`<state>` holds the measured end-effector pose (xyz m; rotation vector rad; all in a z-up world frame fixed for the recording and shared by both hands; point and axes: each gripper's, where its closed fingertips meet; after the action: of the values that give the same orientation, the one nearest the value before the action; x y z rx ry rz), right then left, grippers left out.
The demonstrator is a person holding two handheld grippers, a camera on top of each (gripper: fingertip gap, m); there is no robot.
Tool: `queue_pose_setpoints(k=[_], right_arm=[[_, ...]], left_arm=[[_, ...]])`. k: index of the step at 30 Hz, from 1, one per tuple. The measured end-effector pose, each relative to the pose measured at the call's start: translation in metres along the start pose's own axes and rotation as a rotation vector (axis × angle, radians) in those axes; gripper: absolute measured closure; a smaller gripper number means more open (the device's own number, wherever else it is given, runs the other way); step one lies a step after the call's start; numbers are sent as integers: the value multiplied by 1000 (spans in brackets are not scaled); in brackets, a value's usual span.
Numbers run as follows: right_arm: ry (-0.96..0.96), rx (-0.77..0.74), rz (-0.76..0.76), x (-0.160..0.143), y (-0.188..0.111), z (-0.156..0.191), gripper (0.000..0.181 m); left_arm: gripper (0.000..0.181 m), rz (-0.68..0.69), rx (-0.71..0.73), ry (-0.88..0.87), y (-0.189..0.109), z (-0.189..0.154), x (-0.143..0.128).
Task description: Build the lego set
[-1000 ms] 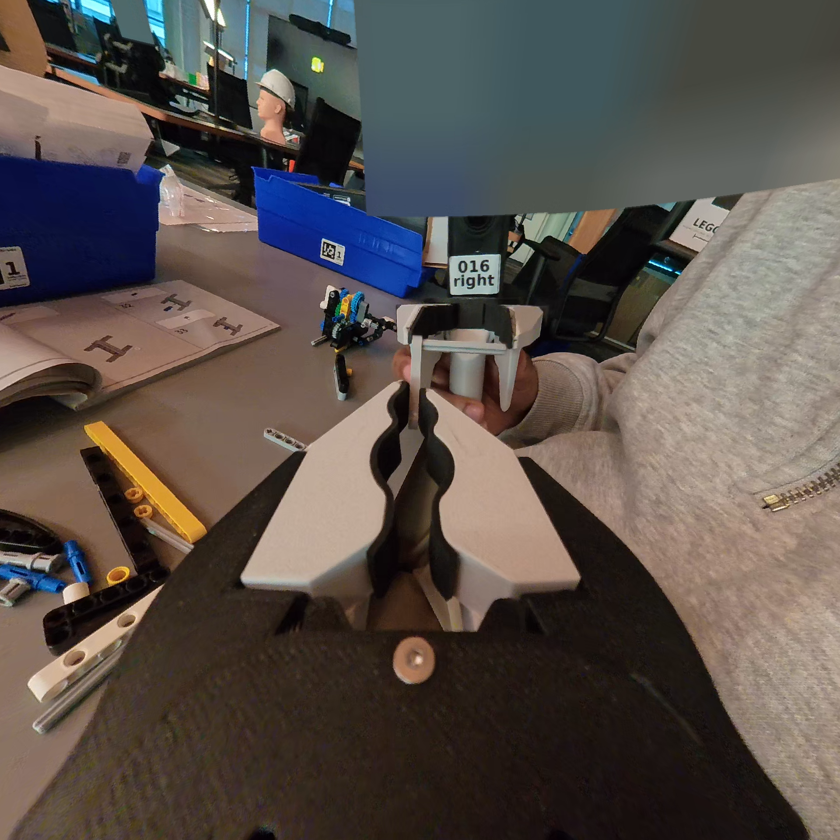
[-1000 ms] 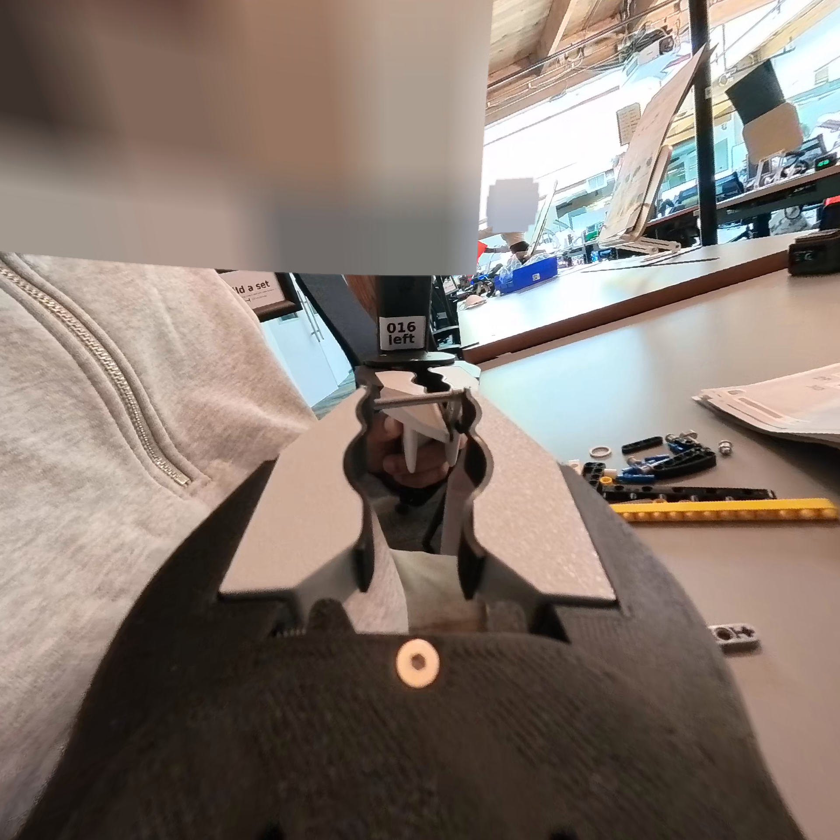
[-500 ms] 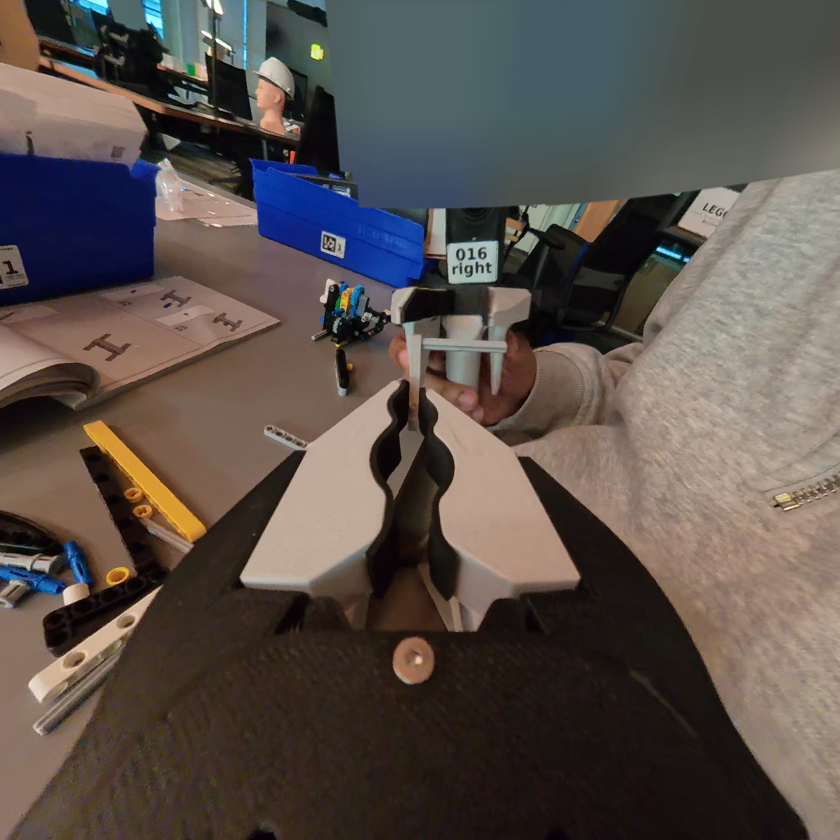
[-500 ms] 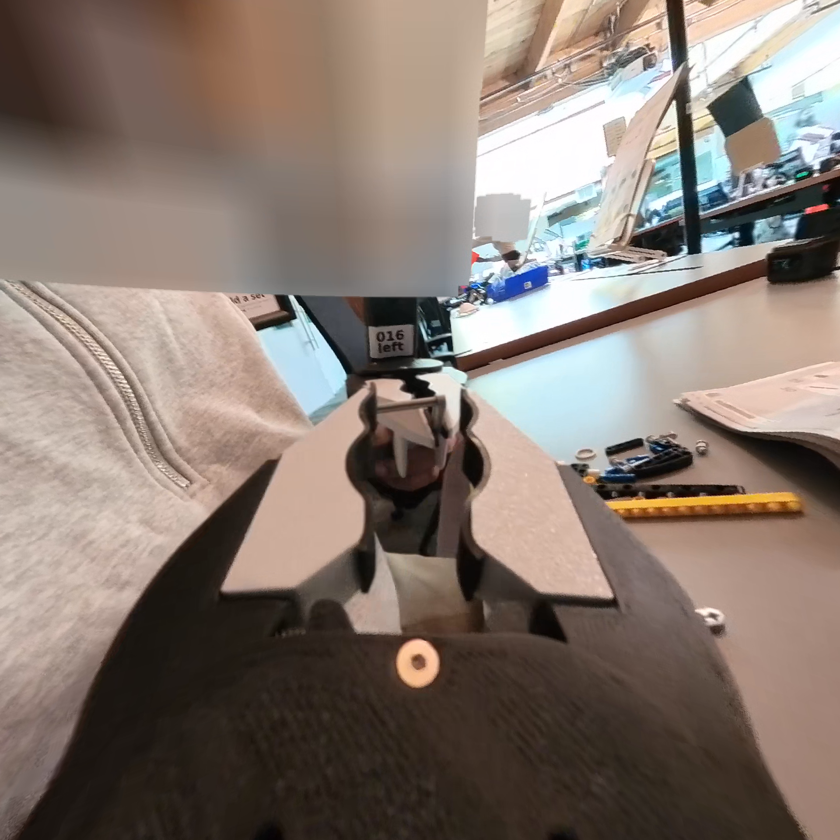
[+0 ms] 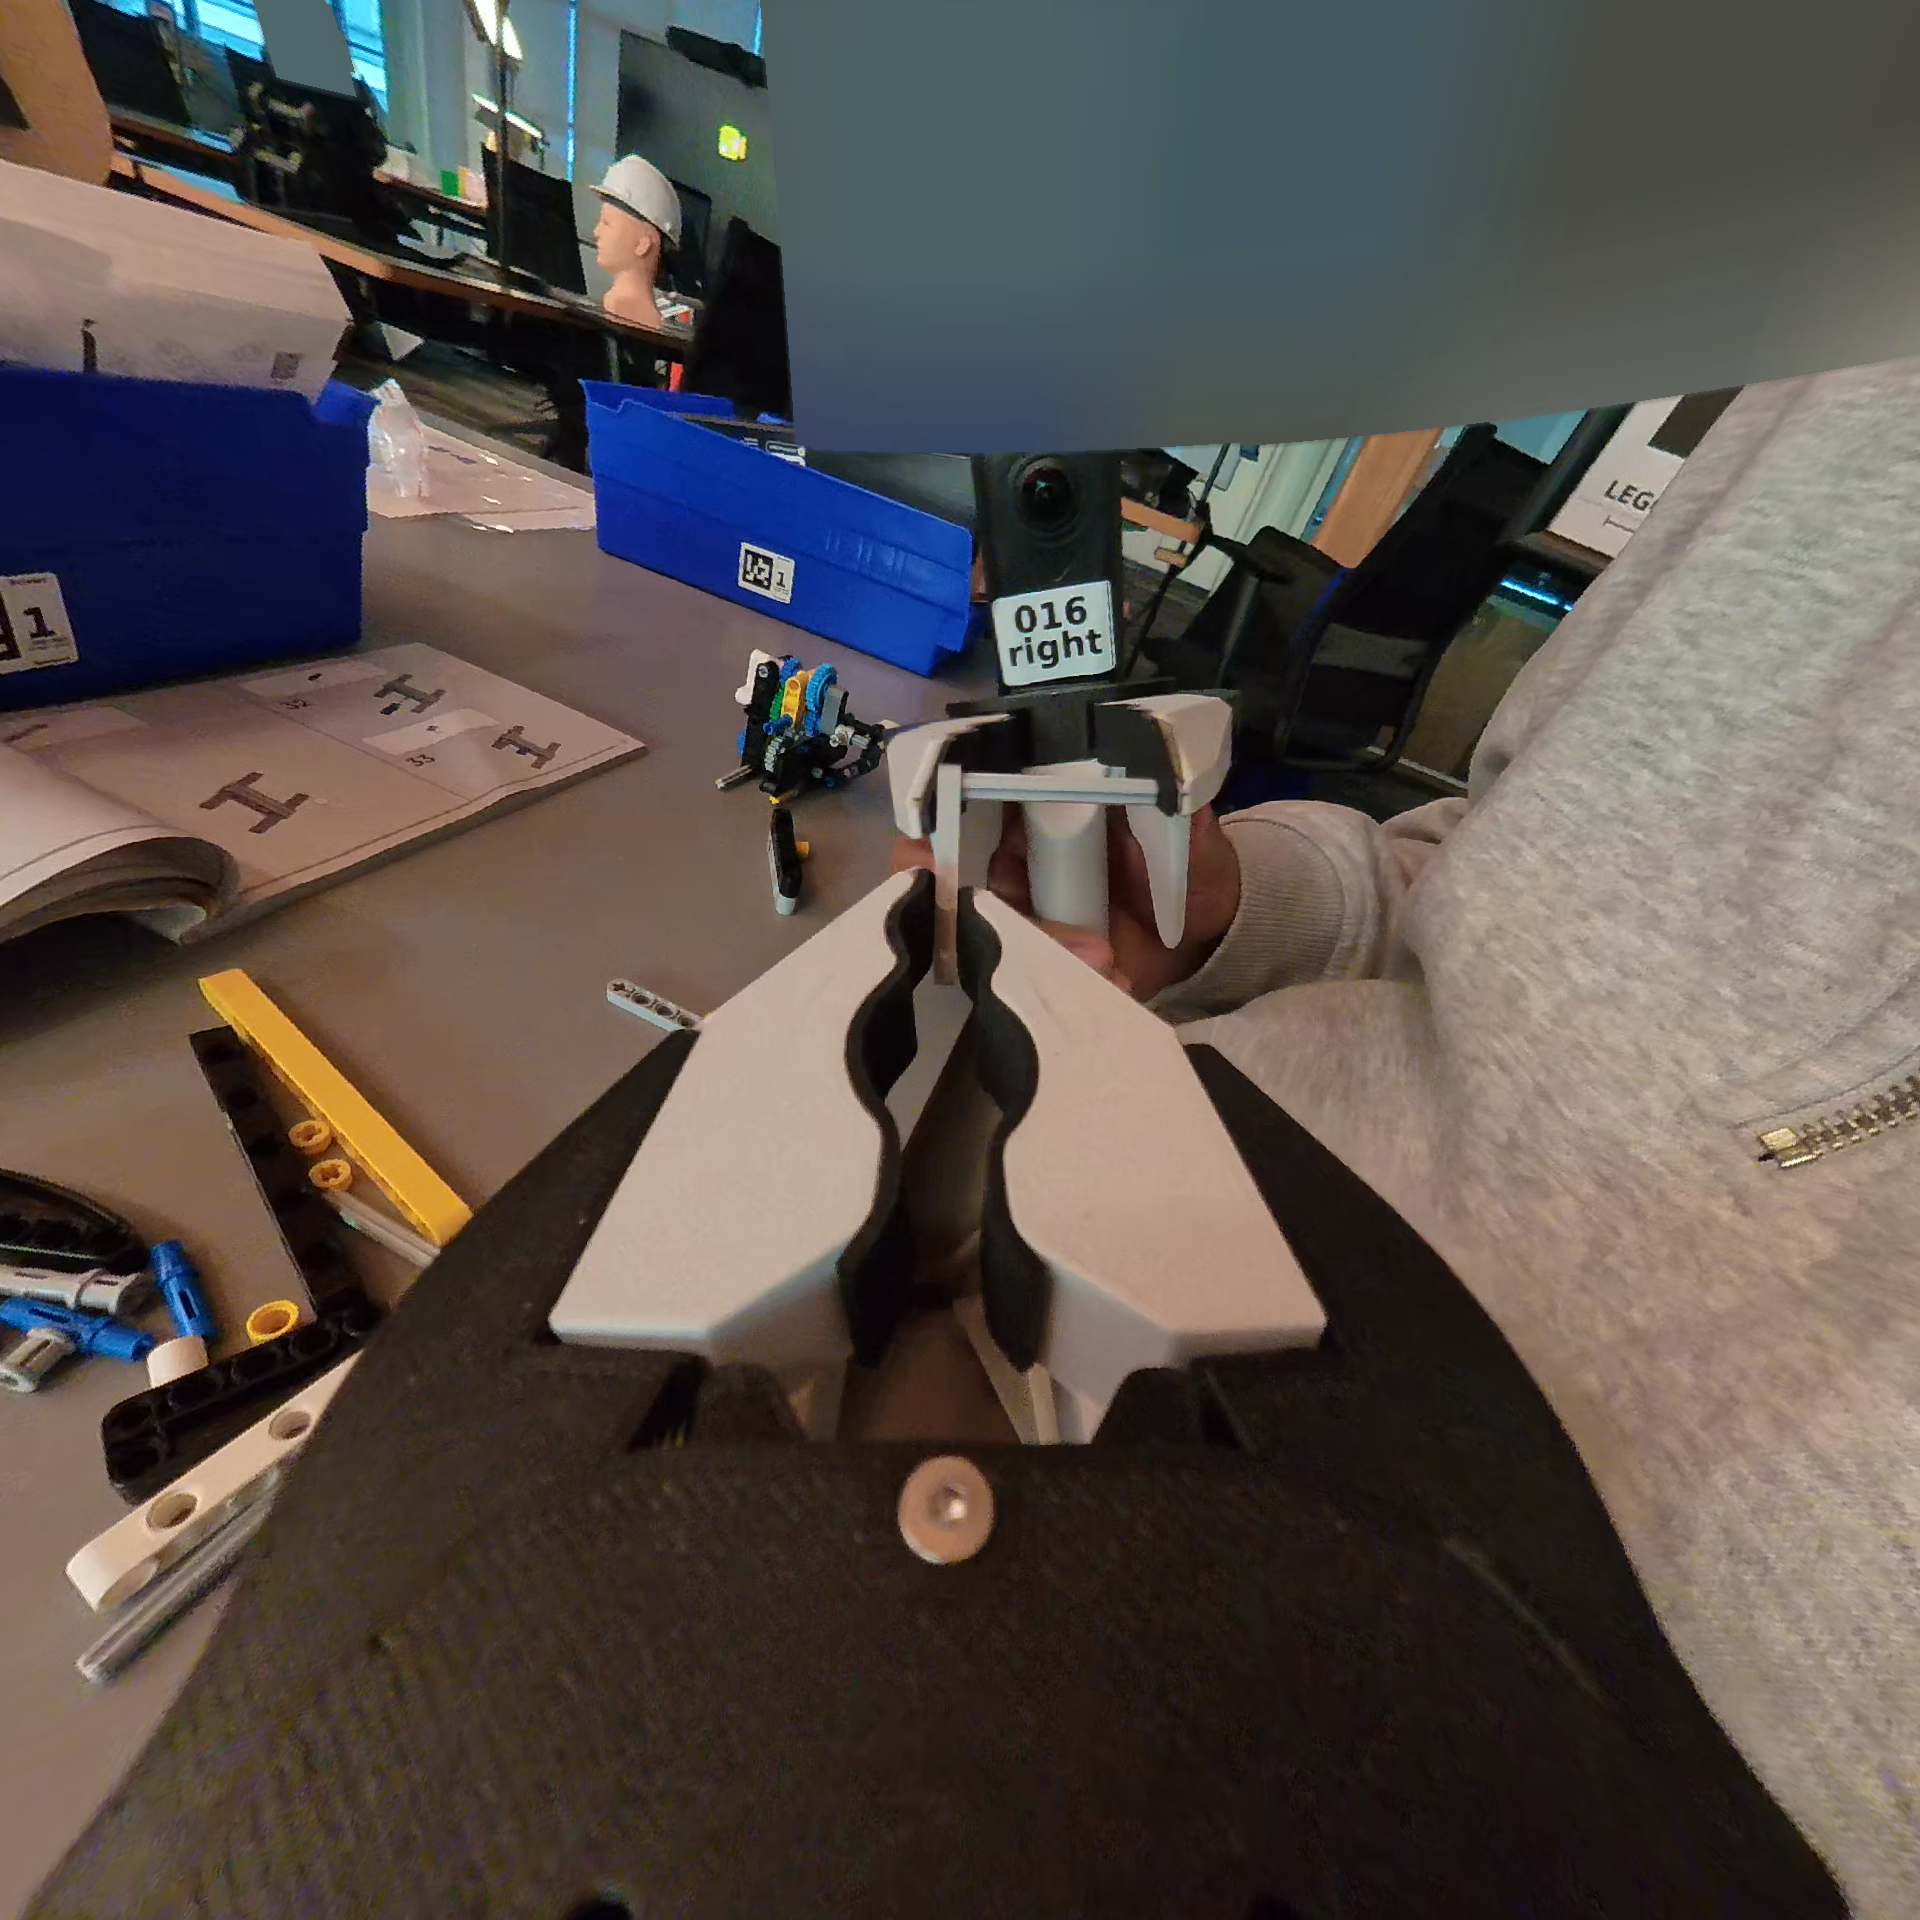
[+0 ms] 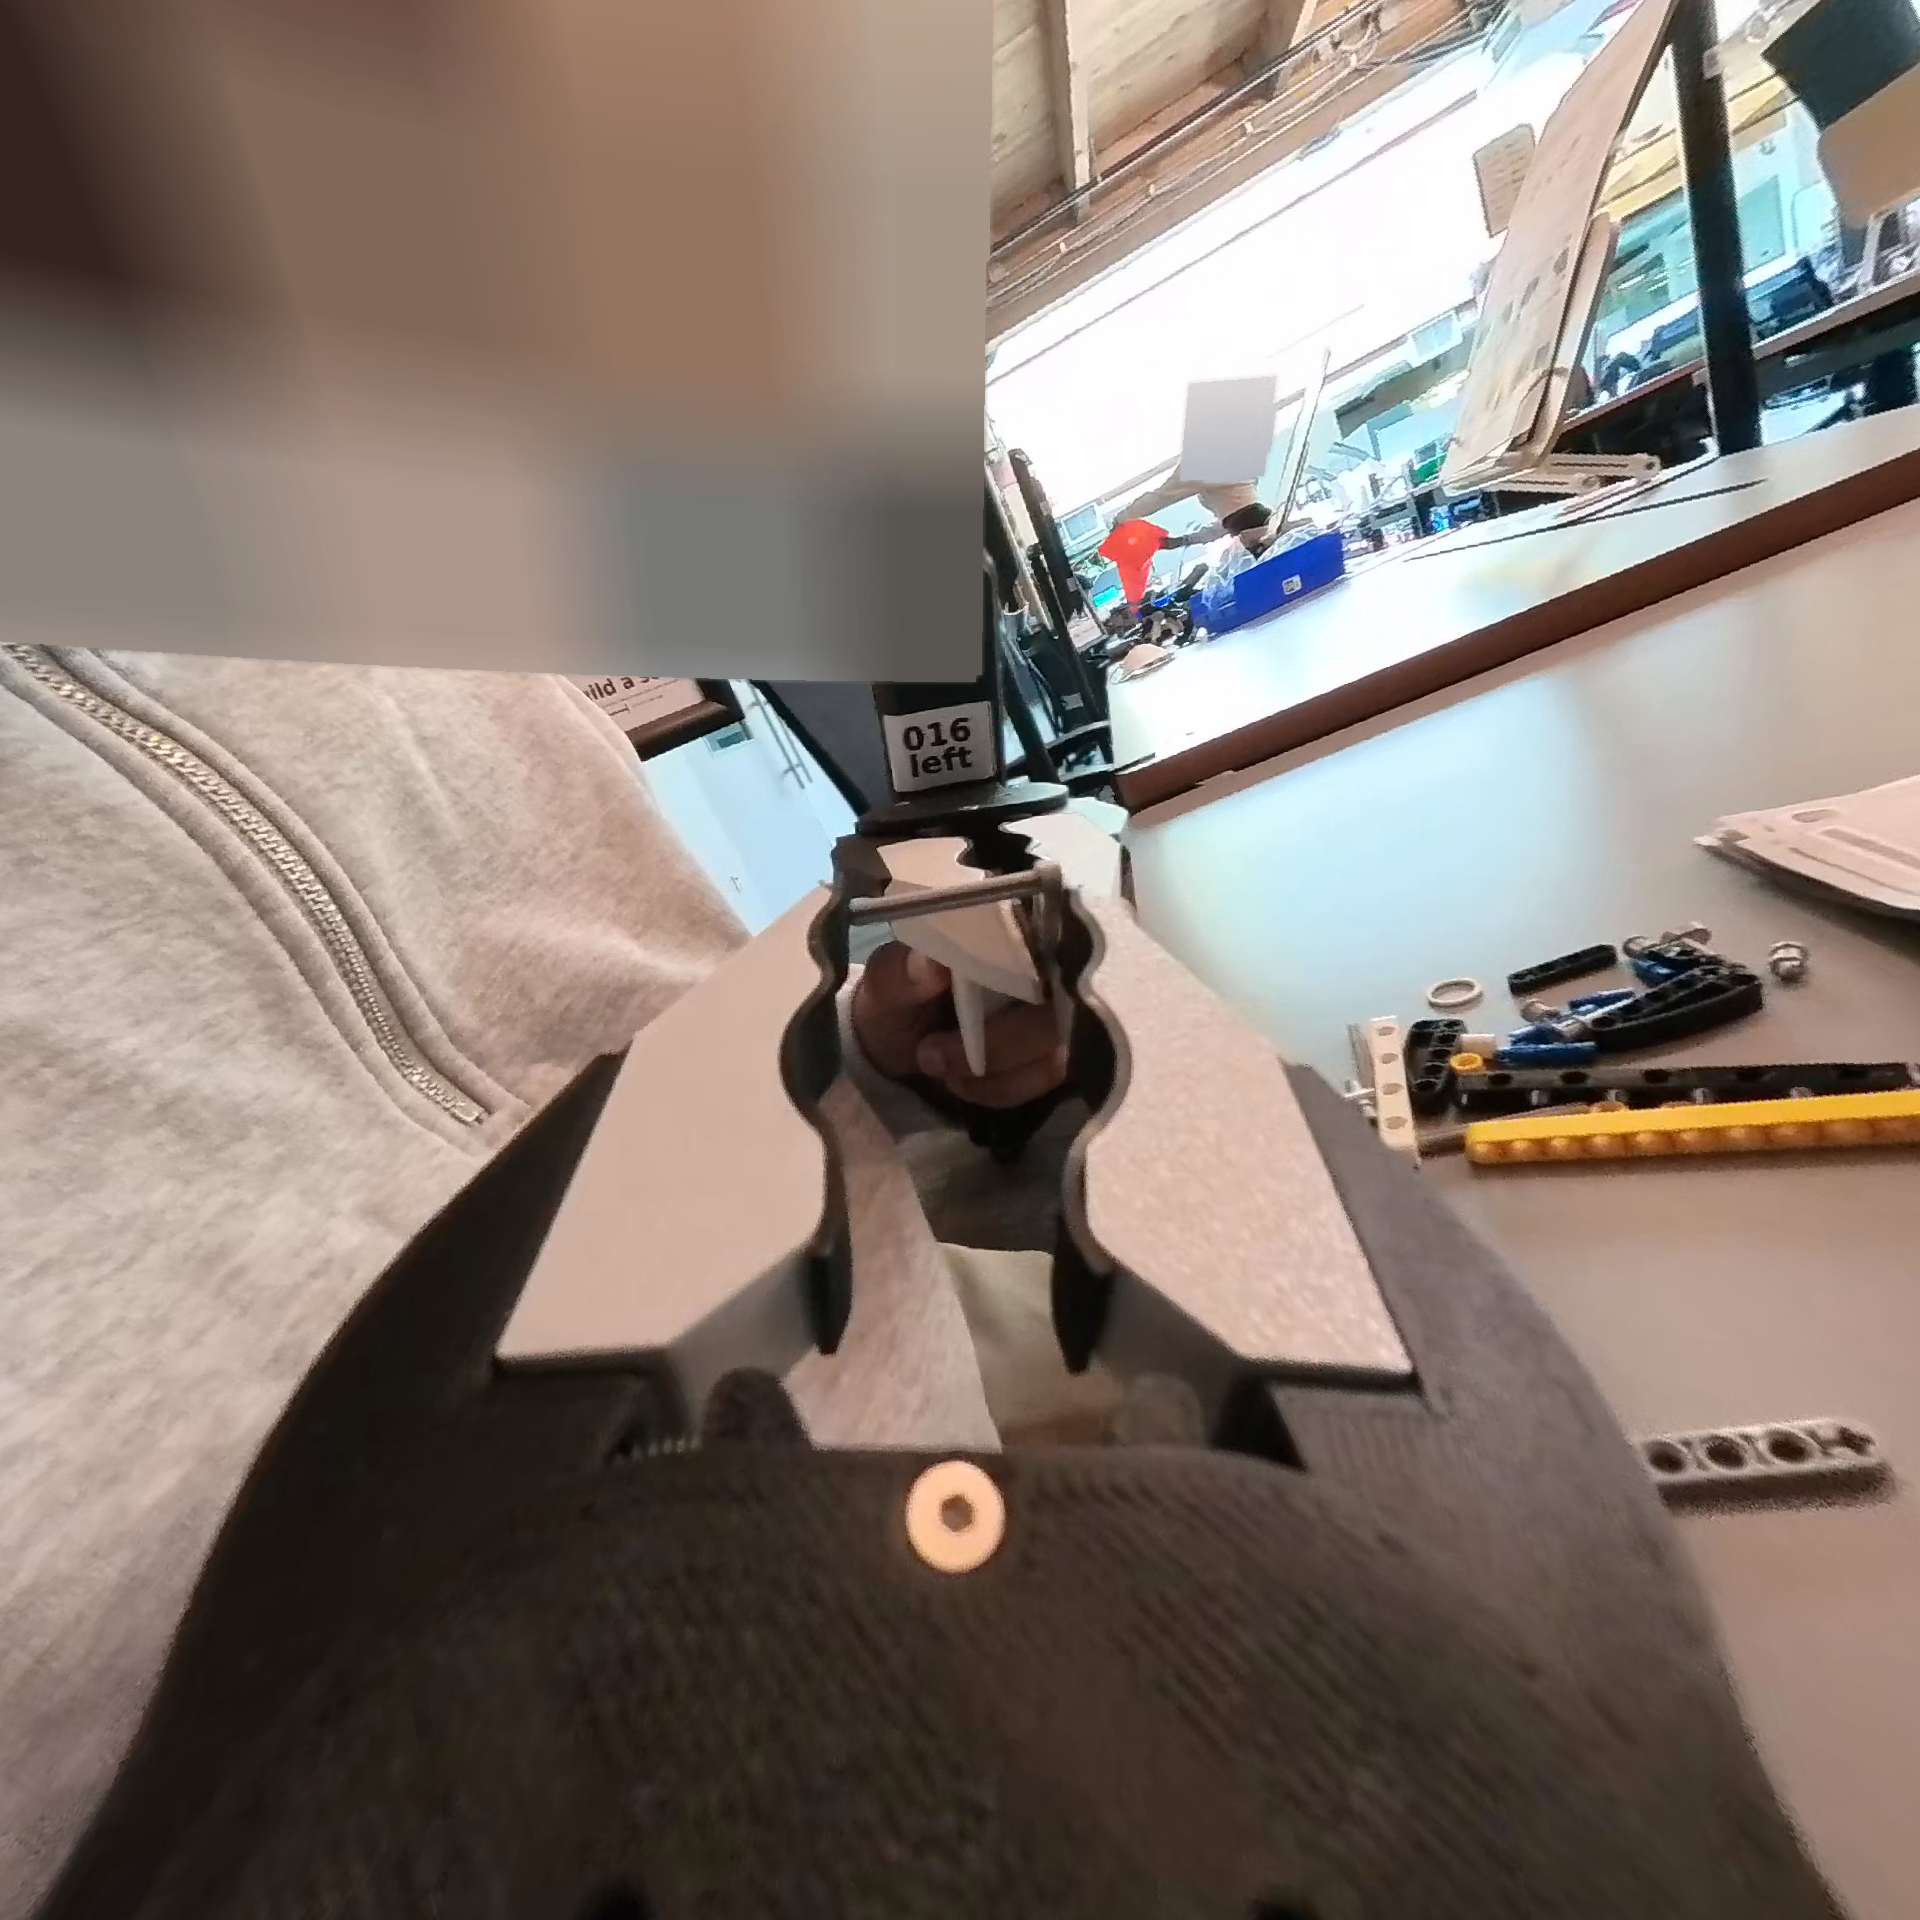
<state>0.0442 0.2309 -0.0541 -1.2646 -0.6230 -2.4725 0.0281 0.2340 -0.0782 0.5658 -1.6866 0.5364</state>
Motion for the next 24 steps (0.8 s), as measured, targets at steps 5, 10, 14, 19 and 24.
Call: queue_pose_setpoints(k=[5,10,14,19,24], right_arm=[[37,12,-8,0,0,-1,142],[13,13,-3,-1,-1,1,143],[-15,16,-3,-2,-2,3,142],[-40,10,-11,-2,-2,3,143],[-45,15,-20,-3,-2,4,143]], left_arm=[[181,18,32,50,0,1,-1],[181,29,56,98,1,0,-1],[181,41,68,131,2,-2,-1],[181,48,79,153,2,-2,-2],[181,48,83,166,2,-2,-2]])
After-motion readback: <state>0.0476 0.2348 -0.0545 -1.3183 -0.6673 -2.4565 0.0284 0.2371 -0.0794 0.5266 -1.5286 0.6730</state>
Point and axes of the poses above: each gripper's, where its closed fingertips meet, y out along the fingers, x out of its top, z = x × y across the jaws, and after that the axes turned 7 degrees about y, right-handed
